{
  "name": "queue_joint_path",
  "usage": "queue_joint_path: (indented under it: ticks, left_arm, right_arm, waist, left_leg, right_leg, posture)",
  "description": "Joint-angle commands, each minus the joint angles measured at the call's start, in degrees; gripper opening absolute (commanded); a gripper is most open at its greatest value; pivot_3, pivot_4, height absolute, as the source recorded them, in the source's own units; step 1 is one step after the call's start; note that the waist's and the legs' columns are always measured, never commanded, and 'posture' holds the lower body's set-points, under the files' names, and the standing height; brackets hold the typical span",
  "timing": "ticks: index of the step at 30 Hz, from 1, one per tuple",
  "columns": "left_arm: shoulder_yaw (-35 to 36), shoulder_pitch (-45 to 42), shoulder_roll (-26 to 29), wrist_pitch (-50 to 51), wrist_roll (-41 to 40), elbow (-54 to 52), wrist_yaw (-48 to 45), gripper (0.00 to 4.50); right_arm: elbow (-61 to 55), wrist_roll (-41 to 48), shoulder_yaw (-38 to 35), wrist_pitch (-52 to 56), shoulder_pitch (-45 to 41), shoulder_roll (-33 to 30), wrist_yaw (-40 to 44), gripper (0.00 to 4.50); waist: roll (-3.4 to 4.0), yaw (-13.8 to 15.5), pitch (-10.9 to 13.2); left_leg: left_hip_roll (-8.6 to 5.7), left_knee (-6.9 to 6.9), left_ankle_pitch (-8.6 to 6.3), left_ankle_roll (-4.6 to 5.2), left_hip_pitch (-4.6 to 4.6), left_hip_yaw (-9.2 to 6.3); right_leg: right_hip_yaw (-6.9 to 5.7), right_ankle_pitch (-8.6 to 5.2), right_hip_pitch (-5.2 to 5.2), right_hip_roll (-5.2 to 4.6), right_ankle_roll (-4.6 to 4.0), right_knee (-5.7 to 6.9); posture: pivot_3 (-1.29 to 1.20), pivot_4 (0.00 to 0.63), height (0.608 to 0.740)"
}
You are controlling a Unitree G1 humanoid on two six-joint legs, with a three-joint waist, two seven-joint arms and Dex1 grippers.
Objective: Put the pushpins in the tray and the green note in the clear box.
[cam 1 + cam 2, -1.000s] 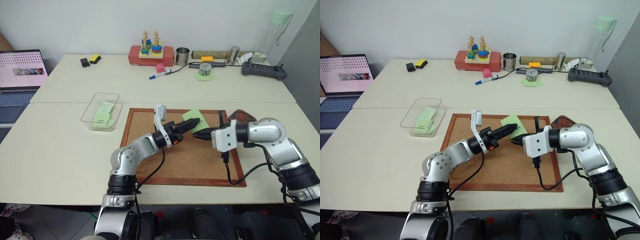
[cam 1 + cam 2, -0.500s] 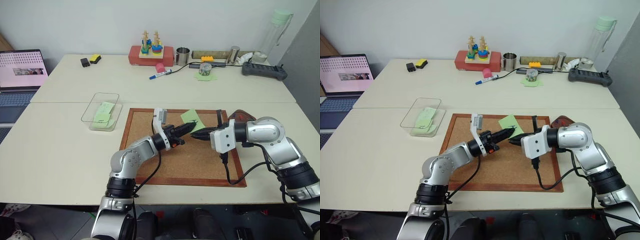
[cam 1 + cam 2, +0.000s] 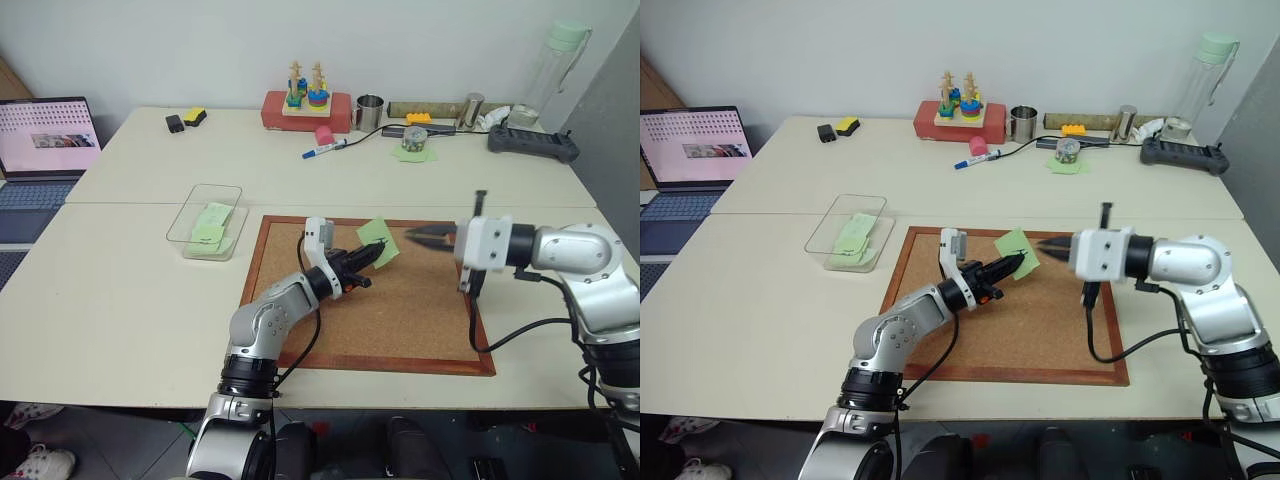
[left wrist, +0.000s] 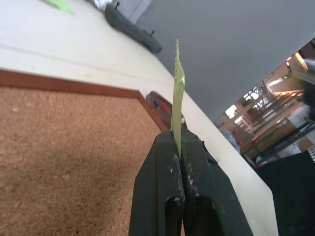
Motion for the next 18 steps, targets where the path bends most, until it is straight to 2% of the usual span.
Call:
queue_joint_path:
  ticks: [1, 6, 10, 17, 18]
  left_arm:
    - [1.0, 0.1, 0.7, 0.1, -1.7, -7.4, 0.9, 0.03]
    - [2.1, 1.1, 1.2, -0.3, -1.5, -8.5, 2.3, 0.03]
    - [2.3, 0.8, 1.6, -0.4, -1.6, -9.1, 2.7, 0.03]
    - [2.2, 2.2, 2.9, 0.5, -2.5, -12.0, 2.7, 0.00]
    - [2.3, 2.3, 3.0, 0.6, -2.7, -12.2, 2.8, 0.00]
  right_arm:
    - [8.7, -2.0, -3.6, 5.3, -0.5, 0.4, -7.4, 0.00]
    - [23.3, -3.9, -2.5, 6.9, -3.1, 2.4, -12.0, 0.00]
    - [30.4, -4.3, -2.1, 6.5, -5.8, 3.8, -13.3, 0.00]
    - [33.0, -3.6, -2.1, 8.7, -7.7, 4.9, -13.4, 1.42]
    - [32.8, -3.6, -2.1, 9.2, -7.7, 4.8, -13.3, 1.79]
  waist:
    - [0.00, 0.2, 0.0]
    - [0.00, 0.3, 0.0]
    - [0.01, 0.2, 0.0]
    - [0.00, 0.3, 0.0]
    - [0.01, 0.3, 0.0]
  left_leg:
    - [0.00, 0.00, 0.00, 0.00, 0.00, 0.02]
    - [-0.03, 0.00, 0.00, 0.01, 0.02, 0.25]
    - [-0.05, 0.00, 0.00, 0.01, 0.01, 0.34]
    - [-0.05, -0.01, 0.01, 0.00, 0.00, 0.35]
    - [-0.05, 0.00, 0.01, 0.00, -0.01, 0.35]
  right_leg:
    - [0.01, 0.00, 0.00, 0.00, 0.00, 0.00]
    - [0.05, 0.00, 0.01, 0.00, 0.00, -0.01]
    - [0.05, 0.00, -0.01, 0.02, 0.00, 0.00]
    - [0.02, 0.00, 0.00, 0.04, 0.00, -0.01]
    - [0.03, 0.00, 0.00, 0.03, 0.00, -0.01]
  posture:
    - [0.00, 0.150, 0.740]
    - [0.00, 0.150, 0.740]
    - [0.00, 0.150, 0.740]
    - [0.00, 0.150, 0.740]
    - [0.00, 0.150, 0.740]
